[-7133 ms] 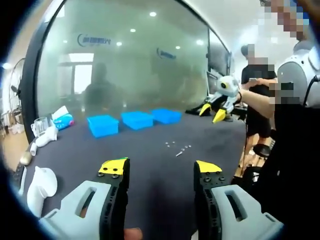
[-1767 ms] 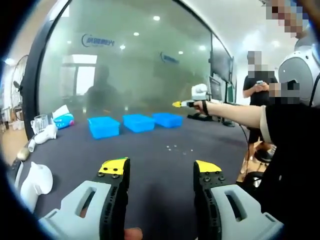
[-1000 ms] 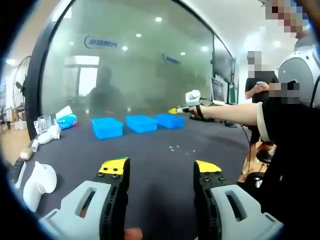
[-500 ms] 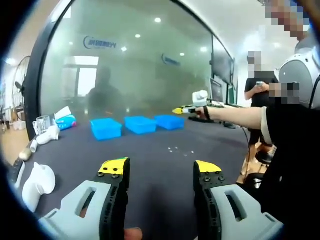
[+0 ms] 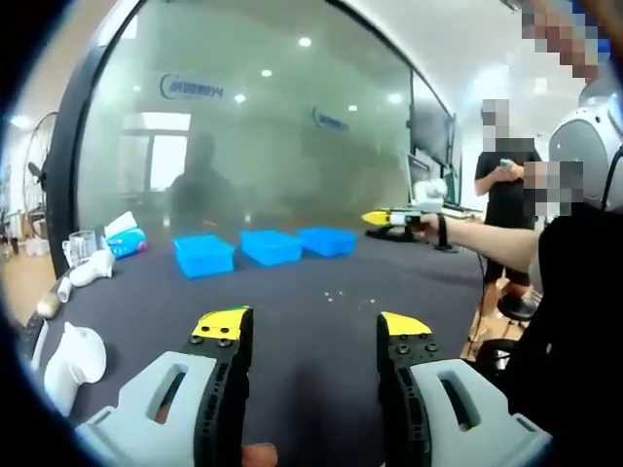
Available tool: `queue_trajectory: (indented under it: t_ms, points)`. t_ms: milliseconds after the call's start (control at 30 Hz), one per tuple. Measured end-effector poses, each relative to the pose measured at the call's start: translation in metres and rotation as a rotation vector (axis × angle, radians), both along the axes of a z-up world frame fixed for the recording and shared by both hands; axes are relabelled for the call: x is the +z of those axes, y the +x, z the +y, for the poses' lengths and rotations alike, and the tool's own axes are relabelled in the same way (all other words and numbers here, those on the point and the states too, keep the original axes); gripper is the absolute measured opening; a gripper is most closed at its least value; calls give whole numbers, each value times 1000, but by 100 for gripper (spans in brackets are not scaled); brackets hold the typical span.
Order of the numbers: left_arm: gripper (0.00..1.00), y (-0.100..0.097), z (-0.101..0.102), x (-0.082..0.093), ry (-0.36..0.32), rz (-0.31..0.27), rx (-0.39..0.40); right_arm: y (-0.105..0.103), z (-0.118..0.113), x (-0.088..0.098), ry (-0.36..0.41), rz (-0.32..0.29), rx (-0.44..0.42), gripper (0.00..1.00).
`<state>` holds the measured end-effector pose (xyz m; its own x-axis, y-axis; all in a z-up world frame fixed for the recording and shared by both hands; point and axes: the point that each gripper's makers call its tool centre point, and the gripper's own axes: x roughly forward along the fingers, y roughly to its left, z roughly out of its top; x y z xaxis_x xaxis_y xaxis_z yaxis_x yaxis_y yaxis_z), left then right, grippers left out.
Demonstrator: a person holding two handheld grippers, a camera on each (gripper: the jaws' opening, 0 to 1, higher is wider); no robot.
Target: Sort the screws, nuts, and washers into the corresponding bins
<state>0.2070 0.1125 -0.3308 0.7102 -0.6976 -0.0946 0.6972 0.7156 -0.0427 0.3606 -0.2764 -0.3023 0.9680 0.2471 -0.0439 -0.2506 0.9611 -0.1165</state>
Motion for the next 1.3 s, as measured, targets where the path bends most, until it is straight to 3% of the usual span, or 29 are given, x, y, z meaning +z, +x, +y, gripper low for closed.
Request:
queue_trajectory:
  t_ms: [133,267,567,733,1033,1300]
  points:
    - [50,-1,-1,2,5,-5,-3,-27,4,-1,17,-11,22,33]
    - [50,-1,-1,3,4,-6,1,-58,14,-1,-21,-66,60,33]
    - [50,-4,0,7,6,-17,5,-108,28,-13,40,-52,110,33]
    - [50,-5,-1,5,11,-13,1,-129,41,-25,12,-35,164,33]
    - [50,-6,-5,4,15,-9,-16,-141,63,-37,-44,2,284,33]
    - [50,-4,-7,4,32,-7,-23,-144,70,-51,-93,114,384,33]
